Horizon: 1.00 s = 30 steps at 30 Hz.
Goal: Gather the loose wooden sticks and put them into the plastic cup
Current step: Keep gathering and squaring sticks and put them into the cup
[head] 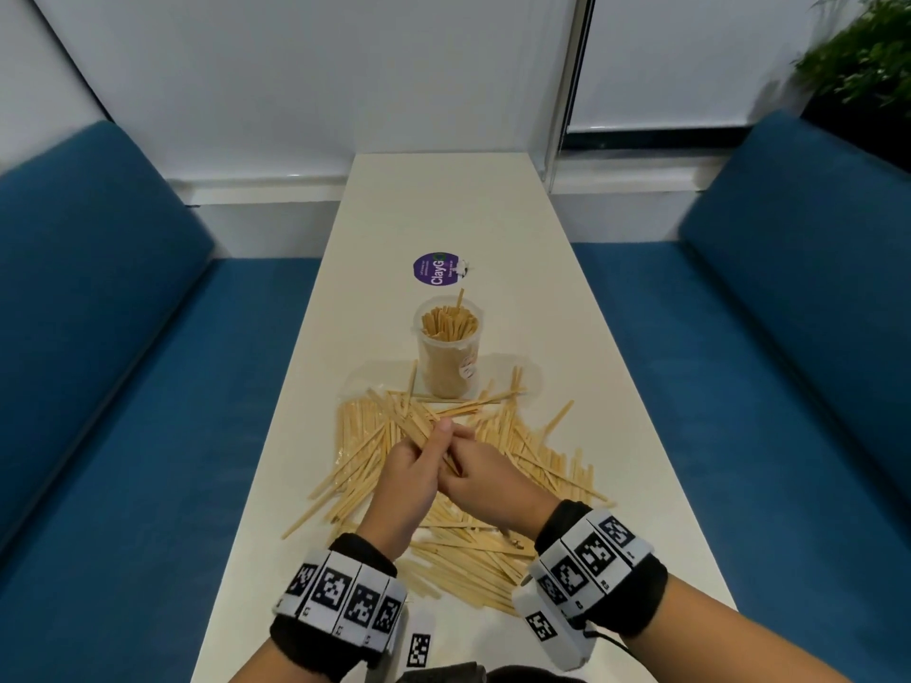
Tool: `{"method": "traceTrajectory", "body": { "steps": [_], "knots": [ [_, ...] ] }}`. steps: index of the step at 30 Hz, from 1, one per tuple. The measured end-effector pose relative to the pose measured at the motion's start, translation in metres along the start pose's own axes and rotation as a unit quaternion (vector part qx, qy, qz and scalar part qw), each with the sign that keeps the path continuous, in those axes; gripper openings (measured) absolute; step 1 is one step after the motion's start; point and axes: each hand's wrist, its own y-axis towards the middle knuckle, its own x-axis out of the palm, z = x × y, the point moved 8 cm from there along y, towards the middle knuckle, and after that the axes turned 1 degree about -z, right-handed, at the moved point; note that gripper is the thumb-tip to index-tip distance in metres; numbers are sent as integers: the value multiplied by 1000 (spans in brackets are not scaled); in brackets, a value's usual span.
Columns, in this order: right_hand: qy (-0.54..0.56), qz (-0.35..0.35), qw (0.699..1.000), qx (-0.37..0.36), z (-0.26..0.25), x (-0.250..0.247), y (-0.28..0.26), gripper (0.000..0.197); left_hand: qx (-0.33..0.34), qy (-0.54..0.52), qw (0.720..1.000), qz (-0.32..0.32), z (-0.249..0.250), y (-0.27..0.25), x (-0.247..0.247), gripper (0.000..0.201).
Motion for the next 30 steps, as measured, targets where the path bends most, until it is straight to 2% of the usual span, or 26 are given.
{"method": "traceTrajectory", "body": {
  "steps": [2, 5, 7, 9, 12, 13, 15, 17, 20, 22, 26, 30],
  "knots": [
    [-10, -10, 1000, 16, 9, 2, 0, 13, -50, -65, 996, -19, -12, -1, 1, 39],
    [-3, -25, 999, 35, 25, 11, -6, 33, -133, -223, 965, -26, -32, -3, 5, 42],
    [38, -54, 997, 48, 36, 21, -11, 44, -170, -304, 937, 3, -44, -3, 1, 43],
    [97, -77, 990, 63, 48, 29, -17, 41, -188, -353, 916, 42, -56, -3, -7, 39],
    [191, -9, 967, 170, 86, 23, -25, 36, -178, -381, 902, 96, -68, 0, -24, 37],
    [166, 24, 964, 205, 101, 18, -27, 38, -175, -384, 899, 113, -70, 0, -30, 37],
    [8, 48, 973, 228, 123, 9, -30, 36, -180, -383, 897, 125, -75, 0, -39, 36],
    [-170, 4, 966, 196, 133, 13, -29, 41, -192, -374, 901, 109, -76, -1, -40, 34],
    [-334, -65, 930, 141, 142, 33, -30, 52, -214, -358, 904, 89, -78, -3, -38, 32],
    [-353, -57, 925, 129, 141, 39, -32, 42, -224, -346, 907, 84, -80, -4, -36, 30],
    [-314, -13, 940, 134, 138, 35, -32, 24, -249, -311, 914, 75, -89, -8, -33, 24],
    [-263, 7, 950, 169, 142, 20, -36, 26, -264, -259, 926, 78, -100, -9, -37, 20]
  ]
}}
